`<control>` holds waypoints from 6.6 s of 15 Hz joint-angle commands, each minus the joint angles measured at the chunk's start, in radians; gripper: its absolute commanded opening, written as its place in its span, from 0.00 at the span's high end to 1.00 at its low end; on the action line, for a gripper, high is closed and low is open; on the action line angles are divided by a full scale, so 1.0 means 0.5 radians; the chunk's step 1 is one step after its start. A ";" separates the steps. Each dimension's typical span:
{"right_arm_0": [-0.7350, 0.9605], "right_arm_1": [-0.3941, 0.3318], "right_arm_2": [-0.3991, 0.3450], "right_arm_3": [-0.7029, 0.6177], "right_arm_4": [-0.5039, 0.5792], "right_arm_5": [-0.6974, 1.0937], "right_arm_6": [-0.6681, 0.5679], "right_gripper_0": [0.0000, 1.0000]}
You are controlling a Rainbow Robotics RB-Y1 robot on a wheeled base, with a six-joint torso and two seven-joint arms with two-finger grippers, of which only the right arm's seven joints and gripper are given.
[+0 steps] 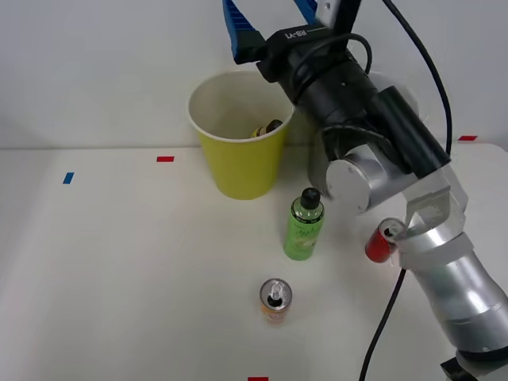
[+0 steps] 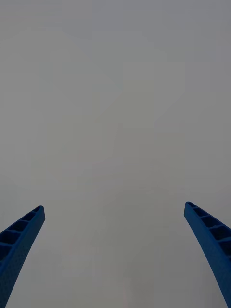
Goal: Put cans in the gray bin, plastic bottles in the light green bin
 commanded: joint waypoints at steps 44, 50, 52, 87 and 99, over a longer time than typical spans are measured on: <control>2.875 0.458 -0.362 -0.337 0.398 -1.153 0.107 0.00; 2.645 0.557 -0.684 0.187 1.309 -1.668 -1.038 0.00; 2.580 0.557 -0.758 0.267 1.493 -1.757 -1.194 0.00; 2.513 0.557 -1.233 0.264 2.503 -2.598 -1.667 0.00; 2.844 0.553 -0.862 0.264 1.757 -2.310 -0.860 0.00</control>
